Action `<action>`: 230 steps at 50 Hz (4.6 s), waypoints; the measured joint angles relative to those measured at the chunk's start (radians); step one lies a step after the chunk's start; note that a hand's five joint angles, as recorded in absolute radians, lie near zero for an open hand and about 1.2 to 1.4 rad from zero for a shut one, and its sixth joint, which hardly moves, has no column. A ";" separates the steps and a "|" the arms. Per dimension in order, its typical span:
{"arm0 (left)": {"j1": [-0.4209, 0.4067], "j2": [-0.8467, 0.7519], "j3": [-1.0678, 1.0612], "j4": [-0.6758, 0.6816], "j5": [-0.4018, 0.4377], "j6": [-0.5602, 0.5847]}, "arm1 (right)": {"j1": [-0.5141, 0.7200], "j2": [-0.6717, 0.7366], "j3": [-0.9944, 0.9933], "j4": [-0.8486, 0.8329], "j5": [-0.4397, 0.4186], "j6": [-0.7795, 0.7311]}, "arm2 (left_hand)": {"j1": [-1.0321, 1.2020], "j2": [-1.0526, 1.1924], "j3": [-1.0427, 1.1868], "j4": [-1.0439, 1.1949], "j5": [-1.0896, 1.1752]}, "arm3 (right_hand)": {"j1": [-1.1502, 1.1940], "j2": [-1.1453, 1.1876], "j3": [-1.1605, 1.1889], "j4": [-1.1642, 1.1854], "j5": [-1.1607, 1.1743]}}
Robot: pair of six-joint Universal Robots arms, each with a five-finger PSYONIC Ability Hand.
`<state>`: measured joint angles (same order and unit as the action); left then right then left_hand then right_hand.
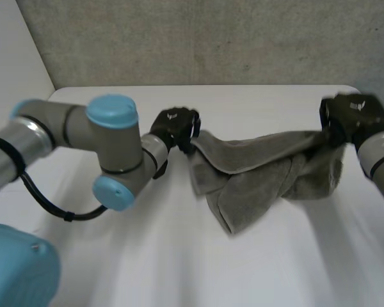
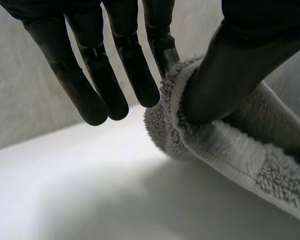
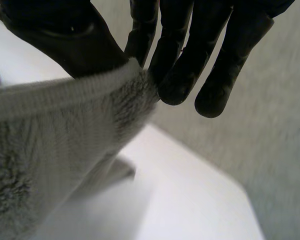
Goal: Fold the towel.
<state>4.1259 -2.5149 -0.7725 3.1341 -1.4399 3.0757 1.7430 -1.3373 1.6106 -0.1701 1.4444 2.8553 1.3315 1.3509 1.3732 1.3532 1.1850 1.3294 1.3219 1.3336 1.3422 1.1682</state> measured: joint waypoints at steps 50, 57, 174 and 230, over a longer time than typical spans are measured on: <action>0.192 0.382 -0.681 0.058 0.175 0.325 | 0.153 0.352 -0.589 0.802 -0.183 -0.354 | 0.021 0.001 0.006 0.000 0.008 | 0.003 0.000 0.007 0.000 0.000; 0.192 0.385 -0.706 0.063 0.175 0.313 | 0.153 0.284 -0.449 0.687 -0.181 -0.348 | 0.020 0.001 0.005 0.000 0.008 | 0.003 0.000 0.007 0.000 0.000; -0.031 0.207 -0.400 0.128 -0.149 0.135 | 0.151 0.155 -0.135 0.468 -0.185 -0.238 | -0.651 -0.672 -0.695 -0.675 -0.681 | 0.003 0.000 0.007 0.000 0.000; 0.230 0.536 -0.127 0.632 -0.084 0.243 | 0.127 -0.023 -0.530 -0.335 -0.280 -0.014 | 0.025 0.006 0.006 0.001 0.009 | 0.004 0.009 0.007 0.004 0.000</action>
<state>4.3563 -1.9785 -0.8994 3.7663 -1.5236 3.3190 1.8700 -1.3599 1.0809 -0.5046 1.1644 2.8408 1.3563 1.3567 1.3793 1.3546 1.1945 1.3336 1.3308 1.3404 1.3458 1.1683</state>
